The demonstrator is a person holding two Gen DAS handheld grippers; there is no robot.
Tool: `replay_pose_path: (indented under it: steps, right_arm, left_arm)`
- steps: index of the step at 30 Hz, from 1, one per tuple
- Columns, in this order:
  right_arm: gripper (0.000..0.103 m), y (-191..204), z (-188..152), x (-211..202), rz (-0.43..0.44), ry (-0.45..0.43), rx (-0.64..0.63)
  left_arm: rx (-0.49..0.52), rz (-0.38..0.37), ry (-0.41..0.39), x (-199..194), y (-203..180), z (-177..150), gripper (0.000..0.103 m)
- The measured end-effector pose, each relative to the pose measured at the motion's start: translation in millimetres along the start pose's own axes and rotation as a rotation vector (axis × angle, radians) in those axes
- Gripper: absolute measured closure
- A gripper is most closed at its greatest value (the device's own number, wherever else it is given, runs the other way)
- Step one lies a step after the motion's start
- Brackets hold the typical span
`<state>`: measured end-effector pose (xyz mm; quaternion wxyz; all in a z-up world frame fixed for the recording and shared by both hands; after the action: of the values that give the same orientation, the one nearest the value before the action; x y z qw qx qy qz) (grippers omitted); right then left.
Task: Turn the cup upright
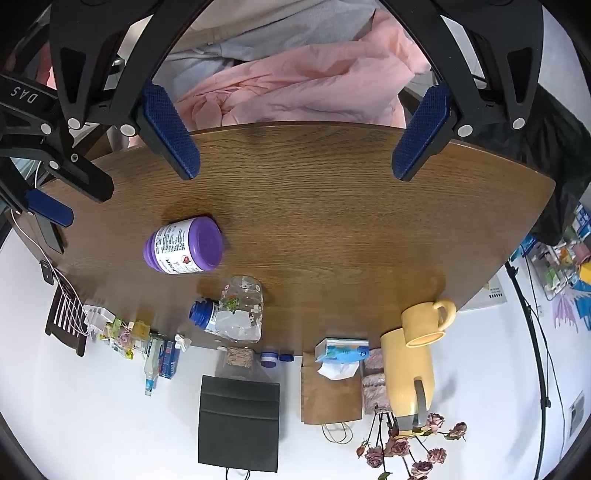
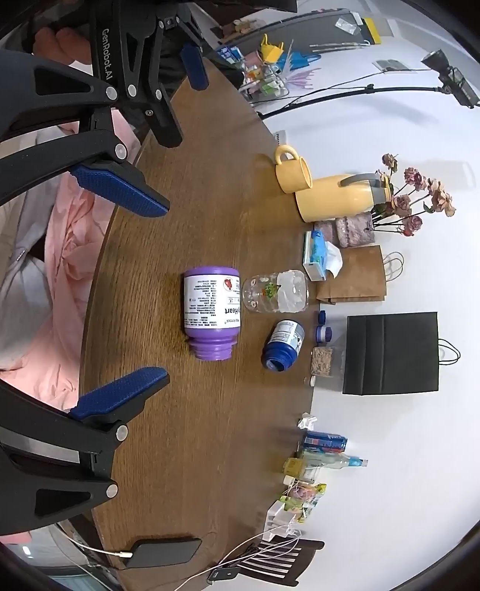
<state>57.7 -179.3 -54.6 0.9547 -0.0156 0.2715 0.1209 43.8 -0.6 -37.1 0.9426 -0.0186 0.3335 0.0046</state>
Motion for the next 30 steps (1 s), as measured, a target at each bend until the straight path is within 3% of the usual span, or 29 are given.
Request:
replay_pose_path:
  steps: [30]
  right_arm:
    - [0.016, 0.6, -3.0, 0.2, 0.003, 0.004, 0.002]
  left_arm:
    - [-0.002, 0.007, 0.010, 2.1, 3.2, -1.6, 0.000]
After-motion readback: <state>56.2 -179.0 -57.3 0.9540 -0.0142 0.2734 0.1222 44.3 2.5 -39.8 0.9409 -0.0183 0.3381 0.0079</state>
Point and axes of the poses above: each gripper's, at about its wrist camera, not at the fingertips, and x roughly the way its jaws point, y to its left, z to its top, the point moved 6 cm from there along x, roughly the way its jaws point, and after that the axes turned 1 degree about -y, right-handed, at the moved point
